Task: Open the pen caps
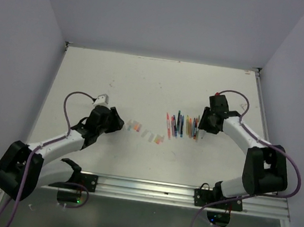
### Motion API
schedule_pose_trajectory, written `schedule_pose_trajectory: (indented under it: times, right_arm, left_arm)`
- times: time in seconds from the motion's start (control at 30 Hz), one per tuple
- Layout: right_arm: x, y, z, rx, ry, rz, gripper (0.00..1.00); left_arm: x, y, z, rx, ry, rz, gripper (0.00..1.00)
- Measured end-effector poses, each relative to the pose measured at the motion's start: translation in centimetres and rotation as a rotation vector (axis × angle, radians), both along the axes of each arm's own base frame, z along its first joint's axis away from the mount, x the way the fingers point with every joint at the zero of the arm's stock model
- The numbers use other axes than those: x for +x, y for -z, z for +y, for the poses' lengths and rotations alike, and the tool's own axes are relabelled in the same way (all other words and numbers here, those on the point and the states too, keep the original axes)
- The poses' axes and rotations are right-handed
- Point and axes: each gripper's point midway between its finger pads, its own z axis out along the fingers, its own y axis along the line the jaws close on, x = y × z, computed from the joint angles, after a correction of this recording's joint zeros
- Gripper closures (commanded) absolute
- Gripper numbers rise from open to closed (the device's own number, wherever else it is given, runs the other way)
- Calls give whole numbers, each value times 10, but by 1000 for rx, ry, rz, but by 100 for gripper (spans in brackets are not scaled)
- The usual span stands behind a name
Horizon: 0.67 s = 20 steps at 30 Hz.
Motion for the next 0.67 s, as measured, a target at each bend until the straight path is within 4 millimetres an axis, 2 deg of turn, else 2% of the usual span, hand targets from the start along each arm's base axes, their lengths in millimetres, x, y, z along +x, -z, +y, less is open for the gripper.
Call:
schedule_pose_trajectory:
  times: [0.03, 0.17, 0.23, 0.27, 0.53, 0.67]
  right_arm:
    - [0, -4, 0, 2, -1, -10, 53]
    - [-2, -19, -1, 8, -5, -47, 35]
    - [-3, -26, -1, 12, -6, -70, 18]
    - [-5, -28, -2, 14, -7, -77, 1]
    - [-36, -22, -5, 12, -21, -58, 1]
    - [-46, -19, 3, 27, -56, -38, 1]
  left_arm:
    - [0, -5, -1, -10, 4, -15, 40]
    - [1, -20, -5, -42, 23, -60, 18]
    - [-1, -20, -6, -46, 32, -58, 14]
    - [-2, -19, -6, -47, 35, -55, 11]
    - [-9, -22, -11, -82, 63, -58, 2]
    - [-12, -29, -14, -107, 79, -79, 0]
